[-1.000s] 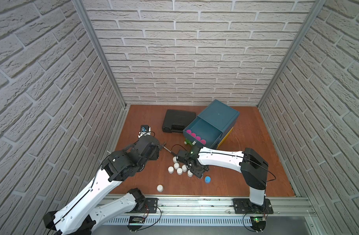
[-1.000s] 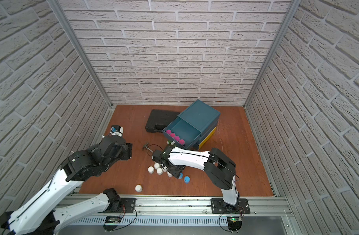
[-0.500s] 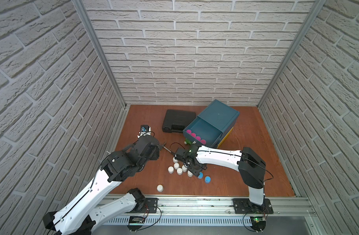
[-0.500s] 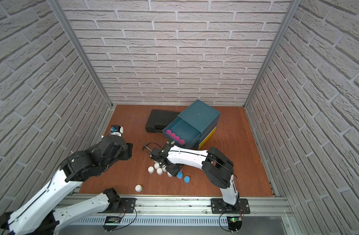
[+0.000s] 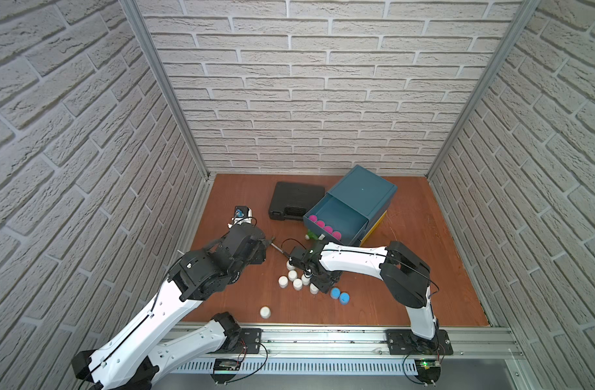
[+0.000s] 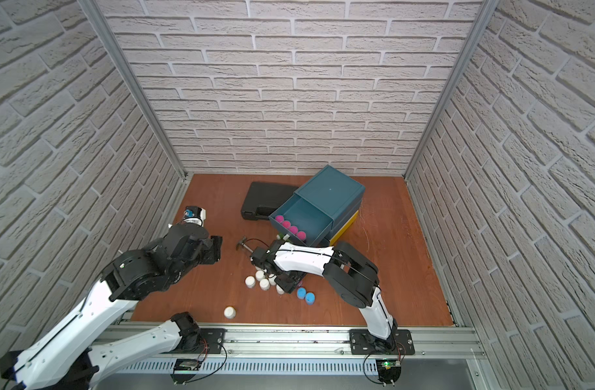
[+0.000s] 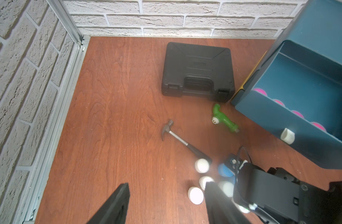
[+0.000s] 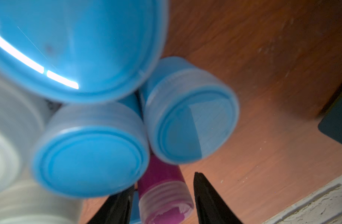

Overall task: Put the paint cans in the drawer according to color
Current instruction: Pick up the paint can at the center of the board.

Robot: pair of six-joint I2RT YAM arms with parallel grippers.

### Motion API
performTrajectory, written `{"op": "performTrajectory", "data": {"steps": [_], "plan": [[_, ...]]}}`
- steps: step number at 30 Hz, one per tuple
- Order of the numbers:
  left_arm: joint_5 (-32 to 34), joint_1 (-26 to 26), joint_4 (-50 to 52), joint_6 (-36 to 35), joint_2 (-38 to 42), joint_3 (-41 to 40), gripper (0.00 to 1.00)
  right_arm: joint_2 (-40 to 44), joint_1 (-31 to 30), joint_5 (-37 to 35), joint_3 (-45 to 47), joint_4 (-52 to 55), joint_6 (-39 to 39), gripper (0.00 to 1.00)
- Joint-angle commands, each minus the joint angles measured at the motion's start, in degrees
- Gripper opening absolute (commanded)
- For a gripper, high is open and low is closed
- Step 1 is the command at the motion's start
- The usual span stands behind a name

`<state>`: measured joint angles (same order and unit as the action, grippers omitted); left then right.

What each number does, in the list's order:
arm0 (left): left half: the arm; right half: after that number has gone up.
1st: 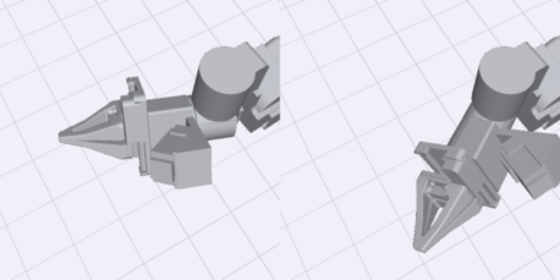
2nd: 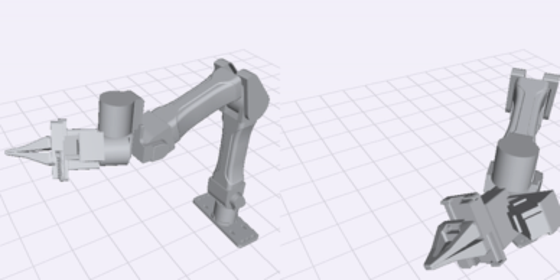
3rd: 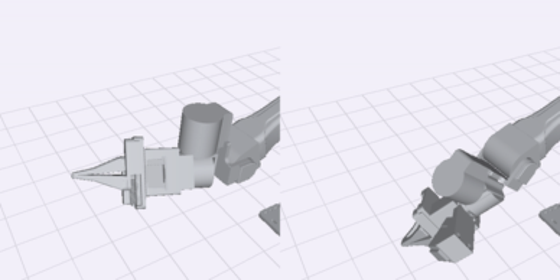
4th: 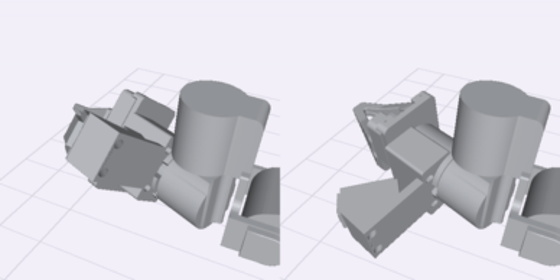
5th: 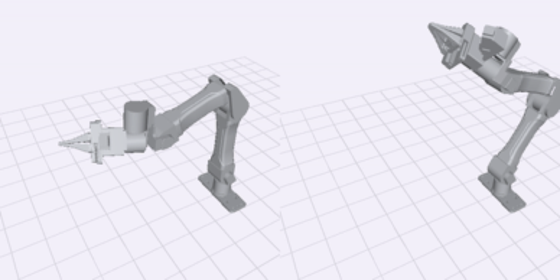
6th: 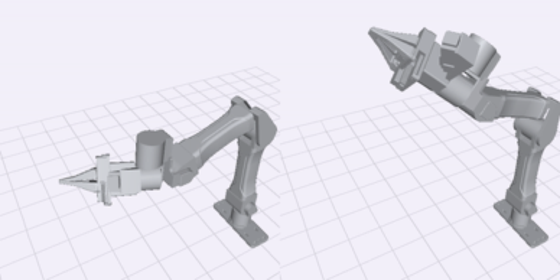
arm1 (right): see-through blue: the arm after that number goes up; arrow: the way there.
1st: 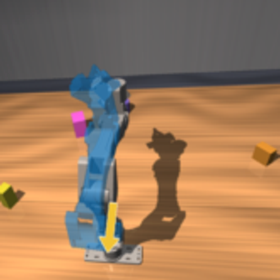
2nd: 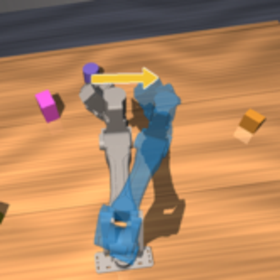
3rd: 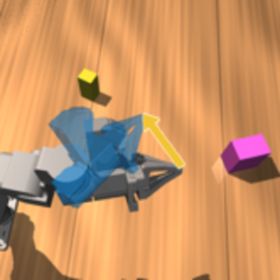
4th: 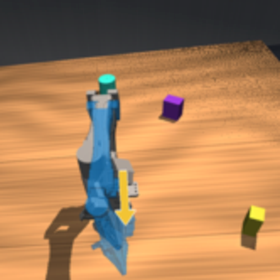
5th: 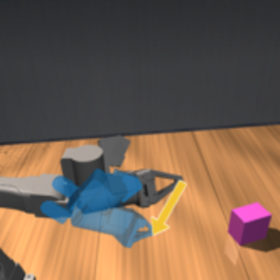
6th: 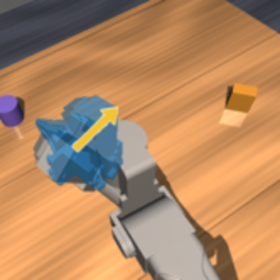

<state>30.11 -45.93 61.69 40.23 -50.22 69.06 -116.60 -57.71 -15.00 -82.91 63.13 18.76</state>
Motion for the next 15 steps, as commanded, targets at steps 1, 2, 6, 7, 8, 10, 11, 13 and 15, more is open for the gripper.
{"op": "performTrajectory", "data": {"steps": [1,2,6,7,8,10,11,13,15], "plan": [[-0.41,0.16,-2.25,-1.02,-0.41,0.33,0.66,0.35,0.25,0.36,0.35,-0.47,0.70,0.48],[-0.42,0.23,-2.43,-1.16,-0.47,0.25,0.66,0.37,0.25,0.37,0.30,-0.42,0.75,0.47],[-0.64,0.23,-3.06,-1.69,-0.92,0.23,0.66,0.94,0.20,0.43,0.23,-0.55,0.97,0.34],[-0.69,0.21,-3.18,-1.71,-1.02,0.23,0.66,1.36,0.17,0.42,0.06,-0.47,0.91,0.31],[-0.67,0.23,-3.24,-1.75,-1.15,0.21,0.66,1.84,0.08,0.52,-0.04,-0.38,0.84,0.28],[-0.76,0.22,-3.46,-1.77,-1.32,0.14,0.67,2.84,-0.19,0.50,-1.19,0.34,0.66,0.23],[-0.82,0.22,-3.55,-1.88,-1.37,0.06,0.67,5.17,-0.36,0.52,-2.04,1.05,0.51,0.20],[-0.83,0.19,-3.73,-1.87,-1.46,-0.15,0.66,7.53,-0.98,0.38,-4.99,3.05,0.31,0.16],[-0.76,0.23,-4.02,-1.95,-1.47,-0.34,0.67,9.82,-1.13,0.42,-8.68,5.96,0.60,0.13]]}}
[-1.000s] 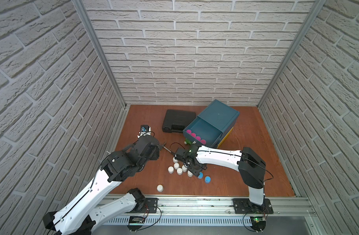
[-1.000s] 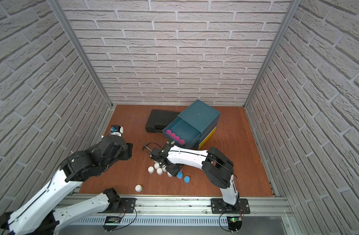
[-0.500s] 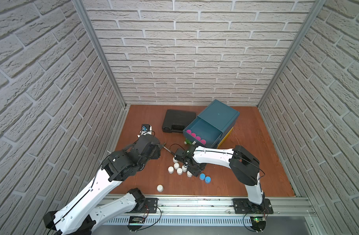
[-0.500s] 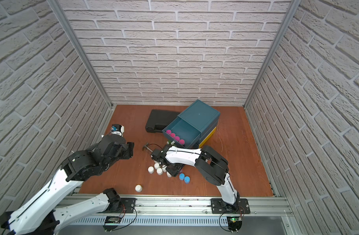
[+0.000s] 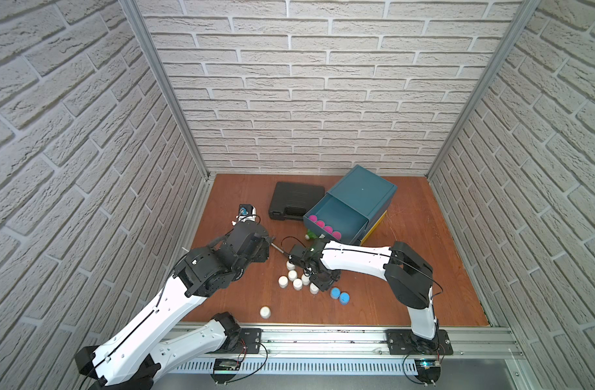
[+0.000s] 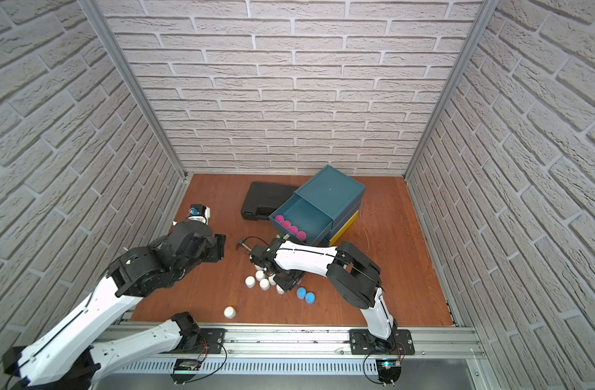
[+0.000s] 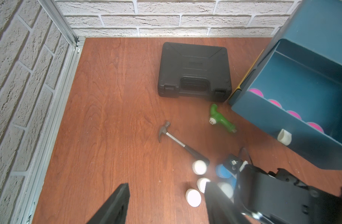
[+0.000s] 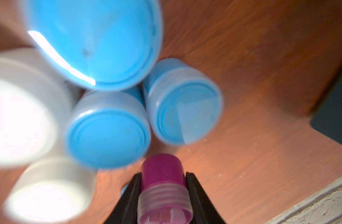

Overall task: Put the paint cans in the drawer according to color
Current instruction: Pick up the paint can at the center of the board, then place the paint can in the drawer.

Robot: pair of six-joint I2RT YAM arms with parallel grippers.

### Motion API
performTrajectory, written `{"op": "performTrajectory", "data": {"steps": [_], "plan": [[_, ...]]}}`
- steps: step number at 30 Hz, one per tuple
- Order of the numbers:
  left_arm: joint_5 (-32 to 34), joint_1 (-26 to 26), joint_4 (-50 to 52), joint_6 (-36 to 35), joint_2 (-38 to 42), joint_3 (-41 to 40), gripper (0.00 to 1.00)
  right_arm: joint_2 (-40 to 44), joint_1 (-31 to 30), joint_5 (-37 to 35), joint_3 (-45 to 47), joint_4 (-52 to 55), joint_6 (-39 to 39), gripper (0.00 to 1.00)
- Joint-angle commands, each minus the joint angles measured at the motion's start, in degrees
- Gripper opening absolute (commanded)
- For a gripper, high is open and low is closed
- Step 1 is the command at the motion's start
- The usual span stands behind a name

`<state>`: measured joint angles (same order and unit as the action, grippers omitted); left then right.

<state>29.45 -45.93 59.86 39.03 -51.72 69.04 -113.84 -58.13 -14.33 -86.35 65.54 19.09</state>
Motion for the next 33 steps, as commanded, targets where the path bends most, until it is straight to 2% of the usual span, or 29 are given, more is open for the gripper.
{"op": "performTrajectory", "data": {"steps": [1,8,13,22,33], "plan": [[-0.10,0.23,-2.32,-0.86,-0.06,-0.31,0.67,8.12,-0.67,-0.16,-7.94,5.22,0.61,0.12],[0.34,0.24,-4.00,-0.97,-0.79,-0.54,0.67,11.44,0.95,-3.97,-27.22,14.87,2.95,0.10],[-1.42,0.67,-6.64,-1.12,-2.54,-0.43,0.67,9.71,7.85,-6.35,-36.13,18.35,4.07,0.10],[-4.69,1.35,-10.70,-1.73,-6.00,0.04,0.67,4.65,19.34,-4.58,-37.51,17.91,4.34,0.09],[-14.20,2.37,-15.14,-0.17,-8.74,-2.25,0.66,-1.32,21.80,1.77,-37.94,17.50,2.88,0.09]]}}
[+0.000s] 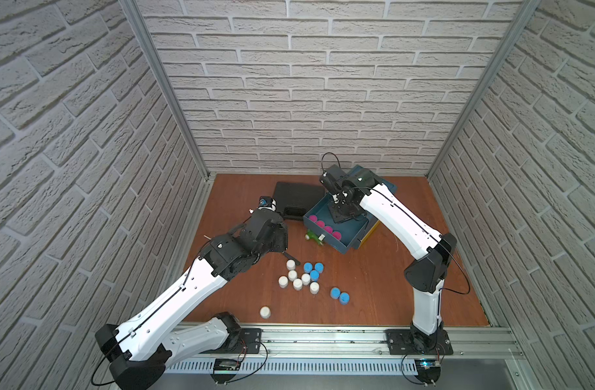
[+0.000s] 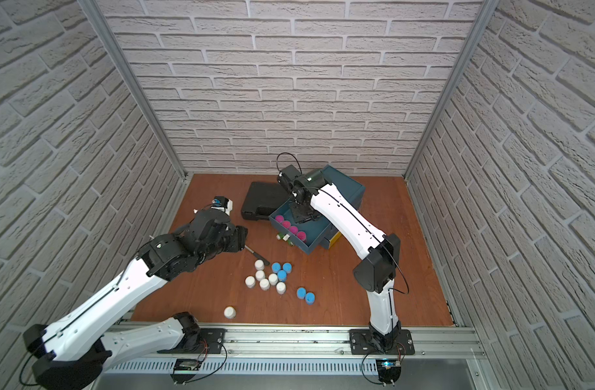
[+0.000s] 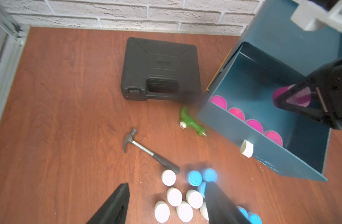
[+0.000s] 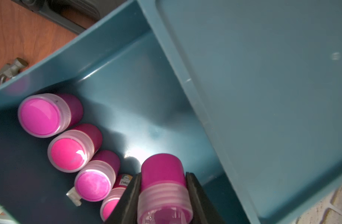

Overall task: Put the paint cans in the drawer according to color
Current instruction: Place the paint can in the drawer.

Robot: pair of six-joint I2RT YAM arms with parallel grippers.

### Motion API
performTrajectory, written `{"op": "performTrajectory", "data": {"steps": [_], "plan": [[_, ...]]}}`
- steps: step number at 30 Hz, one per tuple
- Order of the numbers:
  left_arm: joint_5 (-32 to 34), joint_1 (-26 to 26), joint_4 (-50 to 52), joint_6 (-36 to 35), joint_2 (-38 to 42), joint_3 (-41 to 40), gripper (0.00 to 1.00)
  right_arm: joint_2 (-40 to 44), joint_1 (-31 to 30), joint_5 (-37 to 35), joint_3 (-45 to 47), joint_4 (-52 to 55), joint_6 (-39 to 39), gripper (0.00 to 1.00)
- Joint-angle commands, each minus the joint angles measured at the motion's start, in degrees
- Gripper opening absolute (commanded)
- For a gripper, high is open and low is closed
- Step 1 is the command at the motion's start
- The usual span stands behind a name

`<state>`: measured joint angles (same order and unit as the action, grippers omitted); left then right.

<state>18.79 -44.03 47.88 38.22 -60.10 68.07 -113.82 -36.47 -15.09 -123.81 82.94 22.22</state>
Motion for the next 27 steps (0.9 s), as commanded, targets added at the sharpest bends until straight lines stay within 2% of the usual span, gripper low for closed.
{"op": "performTrajectory", "data": {"steps": [1,9,15,19,23,27], "plan": [[-4.33,0.59,-3.83,0.96,-0.55,-1.73,0.66,-1.72,0.15,2.98,-0.32,0.38,-0.20,0.09],[-10.03,0.76,-8.51,3.29,-2.52,-4.32,0.60,-2.22,0.52,4.37,1.71,-0.08,-0.27,0.12],[-14.91,0.79,-13.15,5.56,-4.16,-7.23,0.57,-2.27,0.86,5.23,2.35,-0.14,-0.62,0.37],[-17.08,0.79,-16.02,7.66,-4.62,-9.15,0.53,-1.69,1.05,5.42,2.30,-0.23,-0.93,0.49],[-19.21,0.96,-18.90,10.67,-5.28,-10.81,0.56,-1.18,1.22,5.56,1.26,0.01,-1.27,0.56],[-22.26,1.79,-23.76,16.04,-5.65,-13.56,0.60,-0.65,1.40,5.86,-1.98,1.15,-1.23,0.56]]}}
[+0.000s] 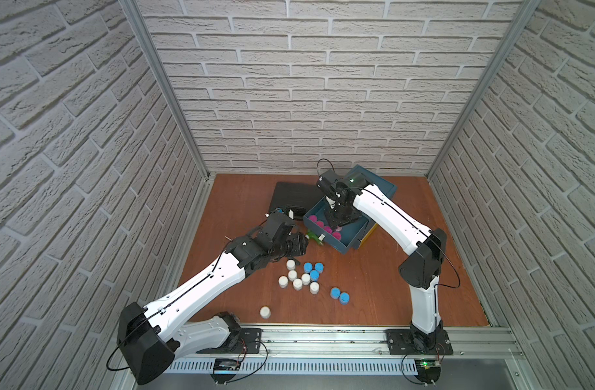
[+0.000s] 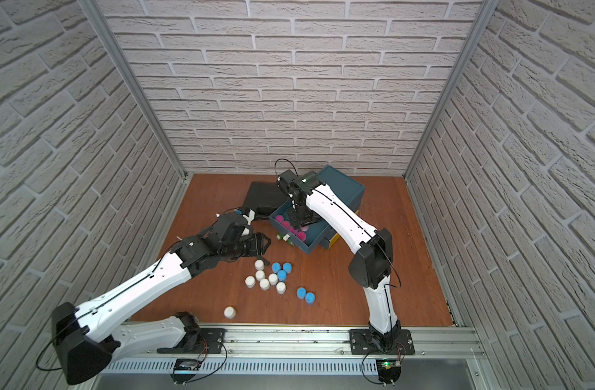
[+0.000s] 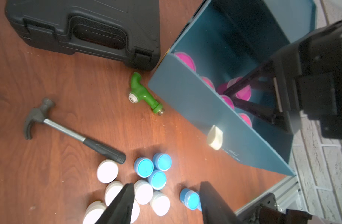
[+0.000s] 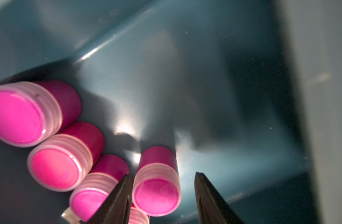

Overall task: Put the paint cans in the drawer according to color
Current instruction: Place the paint can in the drawer, then close the drawer in the storage box.

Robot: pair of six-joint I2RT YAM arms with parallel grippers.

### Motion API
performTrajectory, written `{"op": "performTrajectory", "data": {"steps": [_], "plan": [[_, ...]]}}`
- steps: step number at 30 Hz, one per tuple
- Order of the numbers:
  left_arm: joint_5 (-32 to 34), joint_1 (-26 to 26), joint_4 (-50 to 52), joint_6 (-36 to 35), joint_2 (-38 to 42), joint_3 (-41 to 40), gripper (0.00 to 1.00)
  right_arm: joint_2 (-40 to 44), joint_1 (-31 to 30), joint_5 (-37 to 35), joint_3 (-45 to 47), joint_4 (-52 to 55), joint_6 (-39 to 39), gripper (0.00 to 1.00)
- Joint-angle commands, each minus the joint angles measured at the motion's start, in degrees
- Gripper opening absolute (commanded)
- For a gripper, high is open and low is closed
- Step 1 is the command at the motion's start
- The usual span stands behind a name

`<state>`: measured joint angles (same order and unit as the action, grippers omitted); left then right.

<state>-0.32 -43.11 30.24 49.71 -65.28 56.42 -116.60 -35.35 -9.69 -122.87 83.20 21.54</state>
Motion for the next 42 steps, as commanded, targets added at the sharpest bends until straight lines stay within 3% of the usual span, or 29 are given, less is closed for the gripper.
{"op": "performTrajectory", "data": {"steps": [1,12,20,32,39,42], "plan": [[-4.22,1.08,-8.04,6.46,-0.62,-2.98,0.60,2.47,0.29,0.41,-4.13,1.12,-0.54,0.55],[-11.12,1.83,-24.01,22.20,-3.95,-8.51,0.60,11.11,2.05,1.15,-8.00,-2.73,0.41,0.50],[-11.11,1.89,-30.77,29.34,-3.28,-11.86,0.59,12.36,3.10,3.37,-7.87,-2.63,0.09,0.50],[-10.45,0.83,-39.74,34.58,-6.56,-13.28,0.48,13.30,3.63,4.43,-6.72,-2.49,-0.64,0.49],[-9.05,-0.36,-43.19,36.94,-7.63,-14.69,0.32,14.29,3.80,4.69,-4.99,-3.22,-0.48,0.49],[-8.74,-0.47,-44.90,37.90,-7.92,-15.04,0.30,14.40,3.85,4.68,-4.93,-3.30,-0.40,0.49]]}}
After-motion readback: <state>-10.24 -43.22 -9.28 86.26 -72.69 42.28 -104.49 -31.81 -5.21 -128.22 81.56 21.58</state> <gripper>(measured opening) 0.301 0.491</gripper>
